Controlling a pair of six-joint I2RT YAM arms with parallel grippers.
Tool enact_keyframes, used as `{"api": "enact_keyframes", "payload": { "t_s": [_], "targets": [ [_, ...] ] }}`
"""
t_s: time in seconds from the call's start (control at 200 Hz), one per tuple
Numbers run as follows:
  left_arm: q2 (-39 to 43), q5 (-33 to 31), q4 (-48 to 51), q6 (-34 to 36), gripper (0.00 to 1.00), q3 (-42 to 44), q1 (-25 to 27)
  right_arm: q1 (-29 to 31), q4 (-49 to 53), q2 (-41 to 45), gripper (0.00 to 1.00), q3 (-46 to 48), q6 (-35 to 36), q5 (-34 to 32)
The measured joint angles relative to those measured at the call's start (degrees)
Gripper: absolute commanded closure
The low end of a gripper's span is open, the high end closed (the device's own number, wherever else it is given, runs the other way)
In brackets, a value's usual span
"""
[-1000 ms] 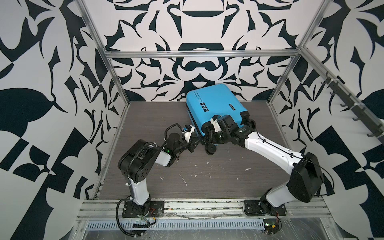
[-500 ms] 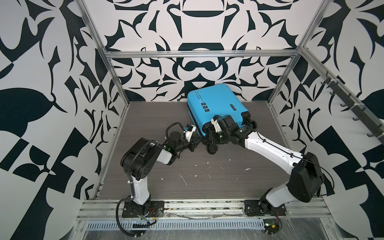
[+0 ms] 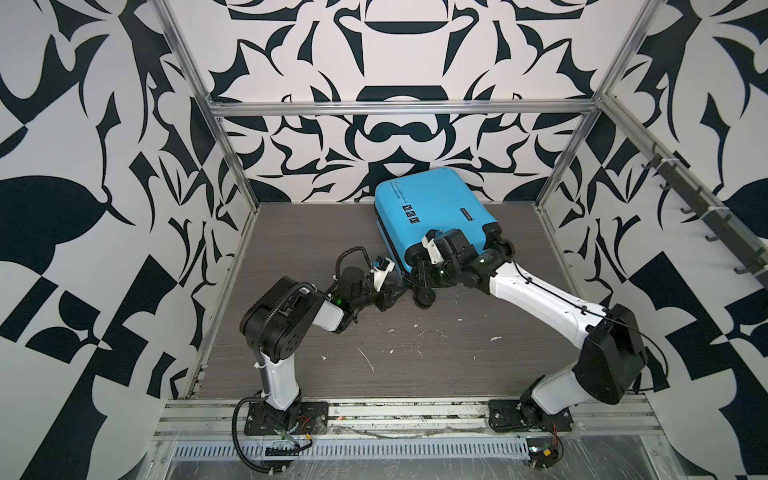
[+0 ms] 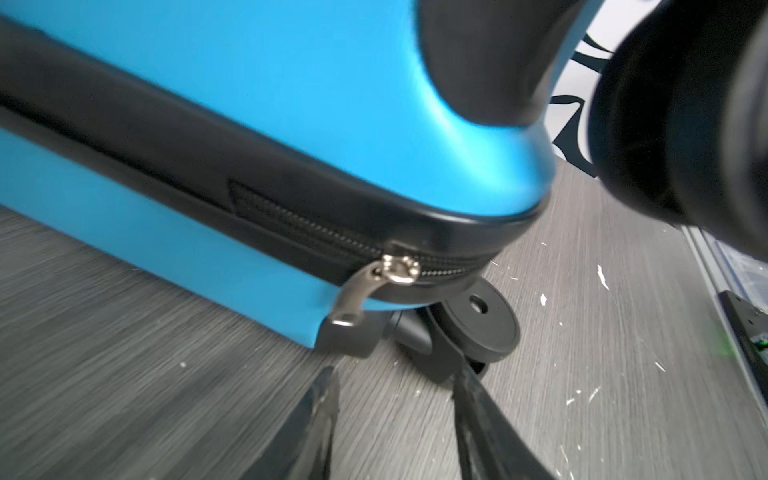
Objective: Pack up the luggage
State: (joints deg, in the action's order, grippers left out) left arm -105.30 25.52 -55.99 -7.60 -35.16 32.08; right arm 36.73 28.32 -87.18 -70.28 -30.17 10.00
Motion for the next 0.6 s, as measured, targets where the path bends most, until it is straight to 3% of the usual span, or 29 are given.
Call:
{"api": "enact_keyframes", "payload": {
  "t_s": [0.175,0.6],
  "targets": [
    [0.42,-1.64,0.13,1.25,0.63,-0.31,0.0,-0.24,1.51,0.0,1.0,-0.94,0.44,-0.04],
    [0.28,0.76,0.24,0.52,0.63,-4.72,0.04,-0.39,3.67,-0.42,1.0,-2.32,3.02,-0.15]
  ]
}}
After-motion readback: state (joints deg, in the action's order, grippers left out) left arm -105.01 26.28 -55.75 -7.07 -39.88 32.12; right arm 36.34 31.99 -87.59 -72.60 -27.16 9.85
